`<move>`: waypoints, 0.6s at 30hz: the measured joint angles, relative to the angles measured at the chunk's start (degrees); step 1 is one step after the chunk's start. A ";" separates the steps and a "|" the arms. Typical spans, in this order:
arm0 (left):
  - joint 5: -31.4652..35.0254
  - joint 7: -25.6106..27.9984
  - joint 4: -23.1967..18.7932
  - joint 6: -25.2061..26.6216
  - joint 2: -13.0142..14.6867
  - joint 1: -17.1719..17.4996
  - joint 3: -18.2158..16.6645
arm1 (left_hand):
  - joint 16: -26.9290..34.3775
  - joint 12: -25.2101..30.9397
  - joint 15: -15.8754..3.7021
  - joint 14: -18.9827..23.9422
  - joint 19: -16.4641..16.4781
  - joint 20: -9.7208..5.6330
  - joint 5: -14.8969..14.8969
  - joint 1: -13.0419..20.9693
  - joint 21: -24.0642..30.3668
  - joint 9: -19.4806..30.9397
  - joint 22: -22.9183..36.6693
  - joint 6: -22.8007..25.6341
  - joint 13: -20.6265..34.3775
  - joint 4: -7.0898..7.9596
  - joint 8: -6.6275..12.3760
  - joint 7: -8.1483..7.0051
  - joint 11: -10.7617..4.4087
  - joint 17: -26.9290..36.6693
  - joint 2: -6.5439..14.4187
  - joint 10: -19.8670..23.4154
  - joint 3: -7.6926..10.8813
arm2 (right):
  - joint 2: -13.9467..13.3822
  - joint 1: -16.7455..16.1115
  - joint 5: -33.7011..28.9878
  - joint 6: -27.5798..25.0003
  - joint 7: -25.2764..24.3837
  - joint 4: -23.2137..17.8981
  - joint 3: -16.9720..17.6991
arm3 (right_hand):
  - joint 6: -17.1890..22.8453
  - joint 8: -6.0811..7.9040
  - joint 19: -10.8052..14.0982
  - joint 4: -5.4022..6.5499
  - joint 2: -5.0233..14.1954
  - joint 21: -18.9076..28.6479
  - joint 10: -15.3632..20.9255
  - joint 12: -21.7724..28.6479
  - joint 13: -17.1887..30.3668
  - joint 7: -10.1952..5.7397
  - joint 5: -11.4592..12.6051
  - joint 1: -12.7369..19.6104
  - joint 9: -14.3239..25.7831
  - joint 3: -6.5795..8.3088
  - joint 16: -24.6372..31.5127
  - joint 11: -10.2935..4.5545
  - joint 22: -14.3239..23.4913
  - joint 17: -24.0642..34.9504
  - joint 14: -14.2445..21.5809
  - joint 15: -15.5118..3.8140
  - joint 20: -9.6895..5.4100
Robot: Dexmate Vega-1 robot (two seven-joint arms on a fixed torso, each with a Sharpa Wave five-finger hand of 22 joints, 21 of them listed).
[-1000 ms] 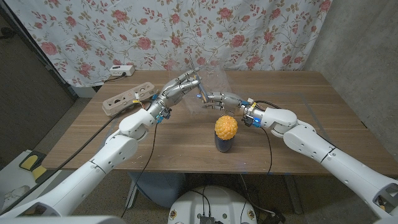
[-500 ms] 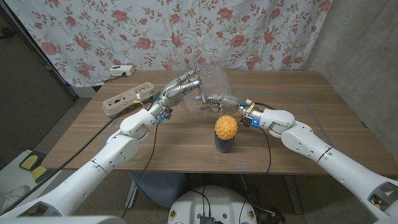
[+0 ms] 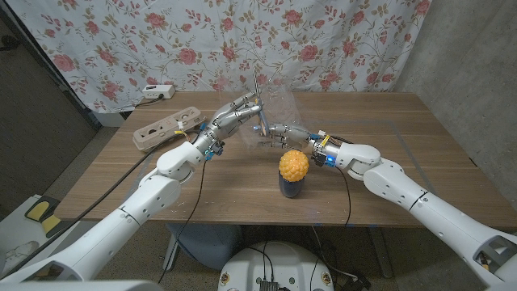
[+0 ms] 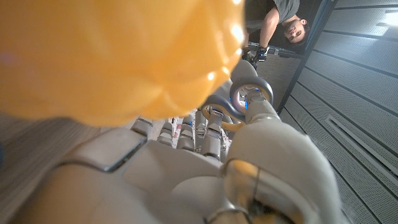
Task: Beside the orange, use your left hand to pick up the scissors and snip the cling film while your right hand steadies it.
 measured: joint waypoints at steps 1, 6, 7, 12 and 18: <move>0.00 -0.02 0.05 0.00 -0.04 -0.03 0.02 | 0.00 -0.12 0.00 0.00 0.00 0.00 0.11 0.00 0.00 0.00 0.00 0.00 0.00 0.00 0.00 0.00 0.00 0.00 0.00 0.00 0.00 | 0.07 0.04 0.23 -0.16 0.19 0.11 0.01 | 0.11 0.00 0.00 0.16 -0.22 0.00 0.00 0.00 0.00 -0.11 0.00 -0.22 0.00 -0.16 0.00 0.00 0.00 0.00 0.00 0.00 0.00; 0.00 -0.04 0.08 0.00 -0.05 -0.05 0.03 | 0.00 -0.17 -0.03 0.03 0.00 0.00 0.17 0.01 0.00 0.00 0.00 0.11 0.02 0.00 0.00 -0.11 0.00 0.00 0.00 0.00 0.00 | 0.31 0.37 0.29 -0.23 0.23 0.47 0.04 | 0.47 0.00 0.00 0.55 -0.92 0.00 0.00 0.00 -0.20 0.03 0.00 -0.92 0.26 -0.56 0.00 0.00 0.00 0.00 -0.27 0.27 0.00; 0.00 -0.04 0.08 0.00 -0.05 -0.05 0.03 | 0.00 -0.18 -0.10 0.10 0.00 0.00 0.17 0.01 0.00 0.00 0.00 0.11 0.02 0.00 0.00 -0.11 0.00 0.00 0.00 0.00 0.00 | 0.33 0.47 0.29 -0.23 0.23 0.51 0.04 | 0.65 0.00 0.00 0.55 -1.00 0.00 0.00 0.00 -0.28 0.21 0.00 -1.00 0.26 -0.56 0.00 0.00 0.00 0.00 -0.31 0.31 0.00; 0.00 -0.04 0.31 -0.10 -0.25 -0.12 0.03 | 0.00 -0.37 -0.10 0.10 0.00 0.00 0.17 0.01 0.00 0.00 0.00 0.11 0.03 0.00 0.00 -0.11 0.00 0.00 -0.01 0.00 0.00 | 0.31 1.07 0.19 -0.87 0.70 0.58 0.04 | 1.18 0.00 0.00 0.71 -1.13 0.00 0.21 0.00 -0.56 0.12 0.01 -1.13 0.26 -0.72 0.00 0.21 0.00 0.00 0.00 0.62 0.00; 0.05 0.17 0.60 -0.53 -0.81 -0.13 0.05 | 0.00 -0.41 -0.10 0.10 0.00 0.00 0.17 0.02 0.00 0.00 0.00 0.10 0.05 -0.01 0.00 -0.10 0.00 0.27 -0.01 0.00 -0.01 | -0.02 1.66 -0.21 -1.12 1.15 0.73 0.08 | 1.27 0.00 0.00 0.71 -1.13 0.00 0.21 0.01 -0.78 0.21 0.00 -1.13 0.39 -0.71 0.00 0.21 0.01 0.00 0.00 0.62 0.00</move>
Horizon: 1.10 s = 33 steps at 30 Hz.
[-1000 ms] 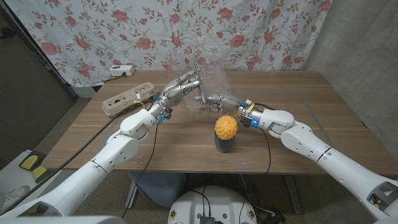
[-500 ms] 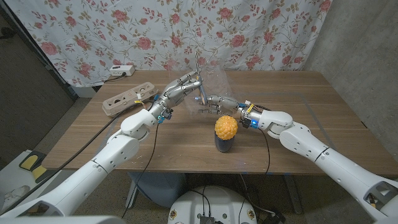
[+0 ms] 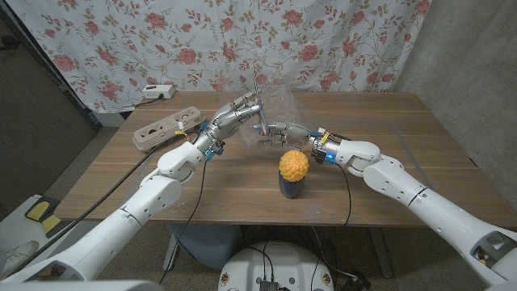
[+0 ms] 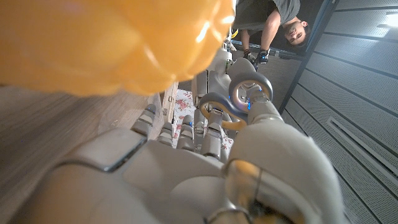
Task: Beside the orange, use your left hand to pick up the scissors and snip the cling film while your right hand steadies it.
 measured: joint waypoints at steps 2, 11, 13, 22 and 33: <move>0.04 0.09 0.05 -0.11 -0.11 0.00 0.03 | 0.00 -0.12 0.00 0.00 0.00 0.00 0.00 0.07 0.00 0.00 0.00 0.00 0.00 0.00 0.00 0.00 0.00 0.00 -0.06 0.00 0.00 | -0.09 0.13 -0.06 -0.06 0.12 0.04 0.02 | 0.05 0.00 0.00 0.00 0.00 0.00 0.00 0.00 -0.01 0.06 0.00 0.00 0.14 0.00 0.00 0.00 0.00 0.00 -0.08 0.08 0.00; 0.30 0.60 0.48 -0.66 -1.18 -0.25 0.50 | 0.34 -0.23 0.01 -0.01 0.00 0.00 -0.02 0.13 0.00 0.00 0.00 0.36 0.00 -0.01 0.00 -0.86 0.00 0.00 -0.02 0.00 -0.01 | -0.73 0.65 -0.47 -0.21 0.98 0.25 0.15 | 0.61 0.00 0.00 0.00 0.00 0.00 0.00 0.00 -0.31 0.01 0.00 0.00 0.13 0.00 0.00 0.00 0.00 0.00 -0.09 0.52 0.00; 0.36 0.67 0.62 -0.74 -1.48 -0.34 0.65 | 0.34 -0.23 0.01 -0.01 0.00 0.00 -0.03 0.20 0.00 0.00 0.00 0.30 0.00 -0.01 0.00 -0.93 0.00 0.00 -0.08 0.00 -0.01 | -0.83 0.70 -0.52 -0.21 1.19 0.29 0.17 | 0.61 0.00 0.00 0.00 0.00 0.00 0.00 0.00 -0.41 0.01 0.00 0.00 0.13 0.00 0.00 0.00 0.00 0.00 -0.09 0.52 0.00; 0.80 1.12 0.99 -1.31 -2.69 -0.77 1.33 | 0.33 -0.42 0.02 -0.02 0.00 0.00 -0.07 0.21 0.00 0.00 0.00 0.61 -0.31 -0.01 0.00 -1.24 0.01 0.26 -0.08 -0.01 -0.01 | -1.56 0.80 -0.62 -0.09 2.01 0.36 0.67 | 0.63 0.00 0.00 0.00 -0.09 0.00 0.00 0.00 -0.81 -0.06 0.00 0.10 0.40 0.00 0.00 0.00 0.00 0.00 -0.18 0.44 0.00; 1.75 2.08 1.14 -1.81 -3.76 -0.95 2.12 | 0.67 -0.65 0.03 -0.03 -0.12 0.12 -0.30 0.69 0.00 0.00 0.00 0.91 -0.29 -0.01 0.00 -1.54 0.02 0.47 0.15 -0.02 -0.01 | -2.33 0.45 -0.13 0.21 2.52 0.43 1.43 | 0.90 0.00 0.00 -0.12 -0.22 0.00 0.00 0.01 -1.35 -0.32 0.00 0.23 0.56 -0.39 0.00 0.00 0.00 0.00 -0.32 0.30 0.00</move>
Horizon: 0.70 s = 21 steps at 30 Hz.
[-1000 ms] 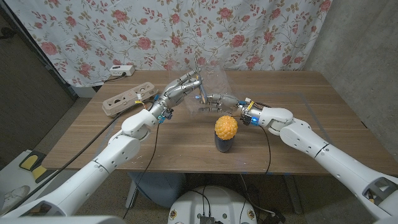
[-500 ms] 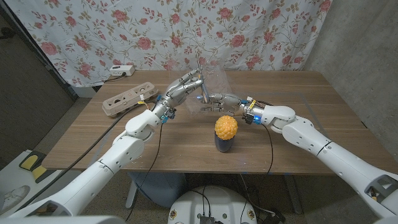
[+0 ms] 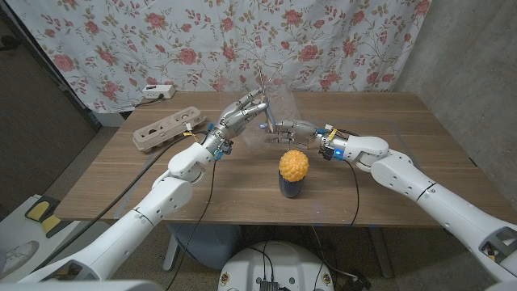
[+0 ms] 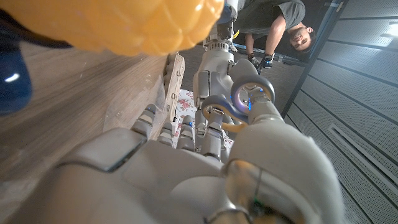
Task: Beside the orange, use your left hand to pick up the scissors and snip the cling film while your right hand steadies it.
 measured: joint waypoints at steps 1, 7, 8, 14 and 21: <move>0.07 0.08 0.00 -0.02 -0.04 0.00 0.04 | 0.00 -0.02 0.00 0.00 0.00 0.00 0.00 0.00 0.00 0.00 0.00 0.00 0.00 0.00 0.00 0.00 0.00 0.06 0.00 0.00 0.00 | -0.12 0.00 0.07 0.00 0.18 0.01 0.08 | 0.00 0.00 0.00 0.04 0.00 0.00 0.00 0.00 0.00 0.00 0.00 0.00 0.09 -0.04 0.00 0.00 0.00 0.00 0.00 0.00 0.00; 0.87 0.97 -0.15 -0.41 -0.49 0.02 0.34 | 0.00 -0.02 -0.03 0.03 0.00 0.00 -0.01 -0.02 0.34 0.00 0.00 0.21 -0.19 0.00 0.00 -0.21 0.01 0.11 0.02 -0.01 0.00 | -0.52 0.02 0.13 0.01 0.65 0.02 0.19 | 0.00 0.00 0.00 0.10 0.00 0.00 0.00 0.00 -0.25 0.00 0.00 0.00 0.10 -0.10 0.00 0.00 0.00 0.00 0.00 0.00 0.00; 0.93 1.06 -0.22 -0.44 -0.58 0.06 0.40 | 0.00 -0.03 -0.03 0.03 0.00 0.00 -0.06 -0.02 0.35 0.00 0.00 0.21 -0.20 0.00 0.00 -0.21 0.01 0.26 0.02 -0.01 0.00 | -0.61 0.04 0.13 0.02 0.75 0.02 0.21 | 0.00 0.00 0.00 0.10 0.00 0.00 0.00 0.00 -0.25 0.00 0.00 0.00 0.10 -0.10 0.00 0.00 0.00 0.00 0.00 0.00 0.00; 1.45 1.81 -0.52 -0.72 -0.95 0.28 0.65 | 0.44 -0.20 -0.03 0.03 0.01 -0.01 -0.22 -0.01 0.34 0.00 0.00 0.21 -0.25 0.00 0.03 -0.21 0.01 0.33 0.02 -0.01 0.00 | -1.03 0.21 0.13 0.02 1.26 -0.01 0.29 | -0.21 -0.34 0.00 0.10 0.00 0.00 0.00 0.00 -0.25 0.22 0.00 0.00 0.10 -0.10 0.00 0.00 0.00 0.00 0.00 0.00 0.00; 1.90 2.35 -0.81 -0.83 -1.31 0.37 1.08 | 0.44 -0.24 -0.03 0.03 -0.20 0.20 -0.28 -0.01 0.34 0.00 0.00 0.42 -0.29 -0.01 0.46 -0.41 0.10 0.44 0.02 -0.10 0.00 | -1.52 0.38 0.08 0.01 2.13 -0.08 0.39 | -0.22 -0.34 0.00 0.35 0.00 0.00 -0.32 0.00 -0.56 0.21 0.00 0.00 0.10 -0.34 0.00 0.32 0.00 0.00 0.00 0.00 0.00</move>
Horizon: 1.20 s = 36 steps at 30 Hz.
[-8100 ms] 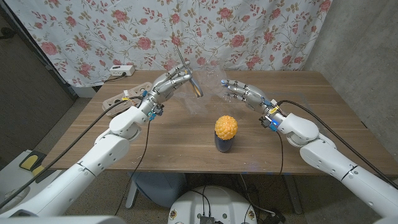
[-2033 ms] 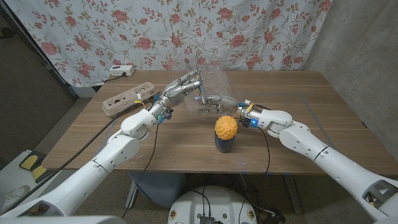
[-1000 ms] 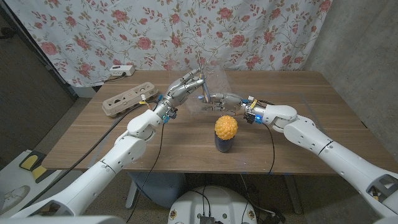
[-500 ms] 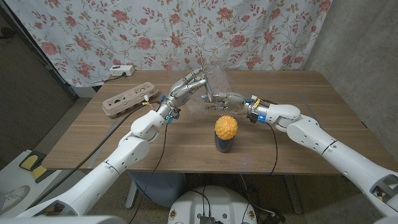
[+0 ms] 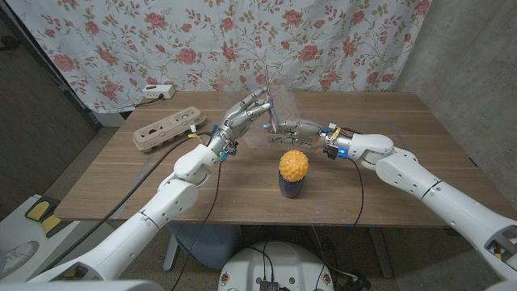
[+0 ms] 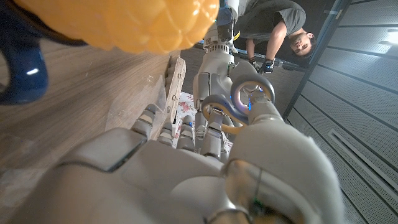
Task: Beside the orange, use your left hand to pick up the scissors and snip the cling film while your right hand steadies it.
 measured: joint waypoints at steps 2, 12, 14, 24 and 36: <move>0.12 0.13 -0.07 0.00 -0.05 0.00 0.09 | 0.00 -0.01 0.00 0.00 0.00 0.00 -0.07 0.00 0.00 0.00 0.00 0.00 0.00 0.00 0.00 0.00 0.00 0.14 0.00 0.00 0.00 | -0.13 0.01 0.00 0.00 0.18 0.00 0.09 | 0.00 0.00 0.00 0.00 0.00 0.00 0.00 0.00 0.00 0.00 -0.19 0.00 0.00 0.00 0.00 0.00 0.00 0.00 0.00 0.00 0.00; 0.75 0.61 -0.21 -0.16 -0.44 0.03 0.51 | 0.00 0.17 0.00 0.00 0.00 0.00 0.13 0.01 0.00 0.00 0.00 0.22 0.01 0.00 0.00 -0.21 0.00 0.14 -0.01 0.00 0.00 | -0.52 -0.25 -0.03 0.16 0.29 -0.22 0.41 | 2.70 0.69 0.53 -0.25 0.17 0.00 0.51 0.00 -0.49 -0.81 -0.23 0.79 0.54 0.26 0.00 -0.16 0.00 0.00 0.13 -0.13 -0.10; 0.85 0.65 -0.21 -0.23 -0.50 0.02 0.57 | 0.00 0.17 0.00 0.00 0.00 0.00 0.13 0.02 0.00 0.00 0.00 0.31 0.01 0.00 0.00 -0.30 0.00 0.14 -0.01 0.00 0.00 | -0.55 -0.33 -0.04 0.20 0.23 -0.26 0.47 | 3.00 0.90 0.72 -0.25 0.45 0.00 0.64 0.00 -0.49 -0.91 -0.23 1.07 0.72 0.26 0.00 -0.03 0.00 0.00 0.46 0.05 0.10; 1.39 0.87 0.16 -0.66 -0.96 -0.29 0.91 | 0.33 0.16 0.00 0.00 0.01 0.00 0.13 0.19 0.00 0.00 0.00 0.92 -0.28 0.00 0.00 -0.51 0.00 0.41 0.14 0.00 -0.01 | -0.90 -0.64 -0.04 0.25 -0.26 -0.28 0.89 | 4.03 1.18 1.24 -0.49 0.47 0.00 1.25 0.23 -0.92 -1.31 -0.23 1.99 1.07 0.49 0.00 -0.64 0.01 0.00 0.85 -0.22 0.00; 1.83 0.93 1.05 -1.02 -1.76 -0.93 1.41 | 0.55 0.07 0.00 0.00 0.01 -0.01 0.11 0.23 0.00 0.00 0.00 1.24 -0.25 -0.01 0.00 -0.81 0.00 0.67 0.12 0.00 -0.01 | -1.19 -0.83 0.28 0.25 -0.26 0.17 1.24 | 3.37 1.18 1.24 -0.73 0.89 0.00 1.45 0.23 -1.30 -0.67 -0.23 3.04 1.71 0.73 0.00 -0.43 0.00 -0.30 1.07 0.00 0.00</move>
